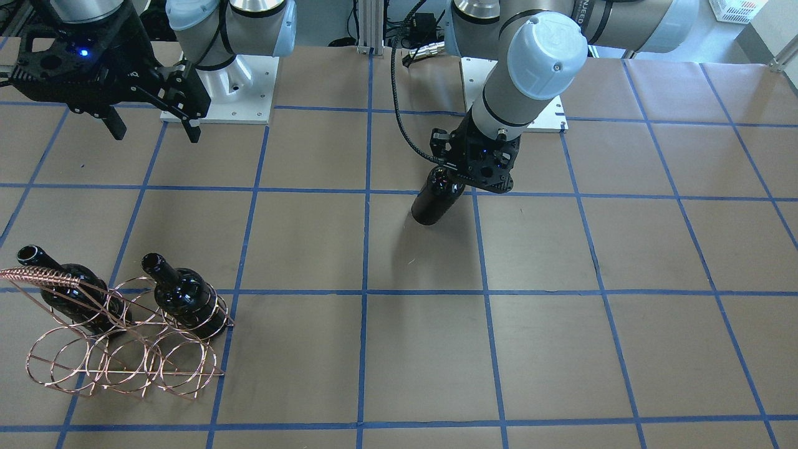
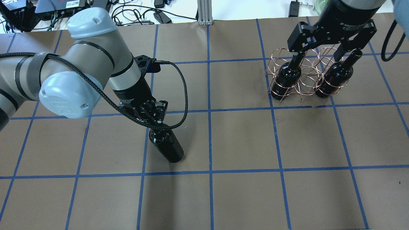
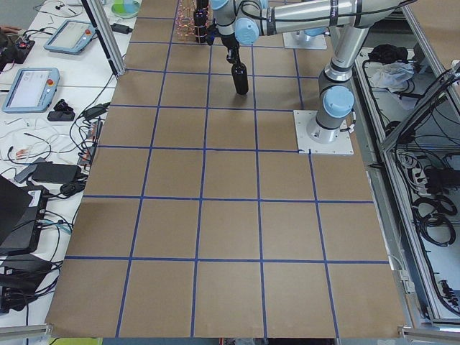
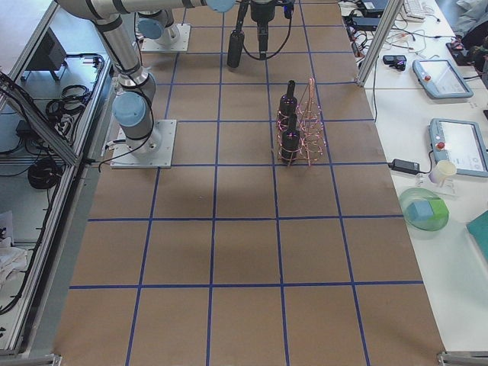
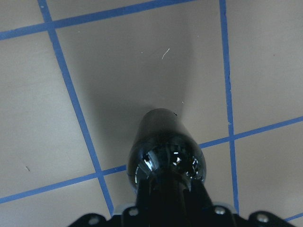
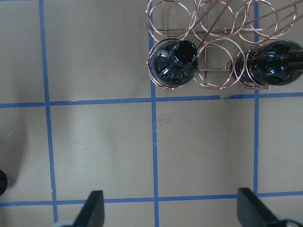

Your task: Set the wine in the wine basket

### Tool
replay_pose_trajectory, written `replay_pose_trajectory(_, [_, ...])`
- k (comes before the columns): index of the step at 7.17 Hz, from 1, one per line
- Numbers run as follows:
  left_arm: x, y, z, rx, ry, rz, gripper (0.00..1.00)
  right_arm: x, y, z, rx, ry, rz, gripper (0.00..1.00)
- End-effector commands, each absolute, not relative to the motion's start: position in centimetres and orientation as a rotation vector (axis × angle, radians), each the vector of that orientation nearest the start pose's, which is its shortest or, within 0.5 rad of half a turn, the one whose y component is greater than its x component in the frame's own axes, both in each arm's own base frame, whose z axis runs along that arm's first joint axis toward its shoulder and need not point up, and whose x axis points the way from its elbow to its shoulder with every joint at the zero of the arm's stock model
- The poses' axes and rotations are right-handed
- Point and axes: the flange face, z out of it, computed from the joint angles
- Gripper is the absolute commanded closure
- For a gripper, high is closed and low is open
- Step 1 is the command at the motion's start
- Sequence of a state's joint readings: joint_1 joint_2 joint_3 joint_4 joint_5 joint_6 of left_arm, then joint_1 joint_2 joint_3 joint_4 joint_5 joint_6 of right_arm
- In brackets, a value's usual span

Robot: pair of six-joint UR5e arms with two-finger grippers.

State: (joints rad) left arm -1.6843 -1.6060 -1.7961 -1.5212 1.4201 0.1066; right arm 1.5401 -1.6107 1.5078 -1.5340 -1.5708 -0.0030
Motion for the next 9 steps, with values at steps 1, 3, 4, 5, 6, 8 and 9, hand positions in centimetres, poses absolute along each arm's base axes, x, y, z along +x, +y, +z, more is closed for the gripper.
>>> replay_pose_trajectory(1, [-20.03,-44.85,36.65,0.336,3.250,0.388,1.00,11.84,-48.31,53.46,0.043,3.142,-0.104,0.00])
replay_pose_trajectory(3, [-20.01,-44.76,36.58,0.335,3.247,0.400,1.00,11.84,-48.25,53.53,0.043,3.142,-0.106,0.00])
replay_pose_trajectory(4, [-20.00,-44.74,36.57,0.335,3.247,0.403,1.00,11.86,-48.24,53.52,0.043,3.141,-0.104,0.00])
replay_pose_trajectory(5, [-20.00,-44.74,36.57,0.335,3.247,0.403,1.00,11.84,-48.11,53.65,0.043,3.142,-0.106,0.00])
replay_pose_trajectory(6, [-20.01,-44.77,36.50,0.335,3.247,0.405,1.00,11.84,-48.11,53.65,0.043,3.142,-0.106,0.00])
replay_pose_trajectory(8, [-20.03,-44.99,36.00,0.331,3.244,0.423,1.00,11.84,-48.11,53.65,0.043,3.142,-0.106,0.00])
replay_pose_trajectory(9, [-20.05,-44.99,36.00,0.325,3.246,0.424,1.00,11.84,-48.11,53.65,0.043,3.142,-0.106,0.00])
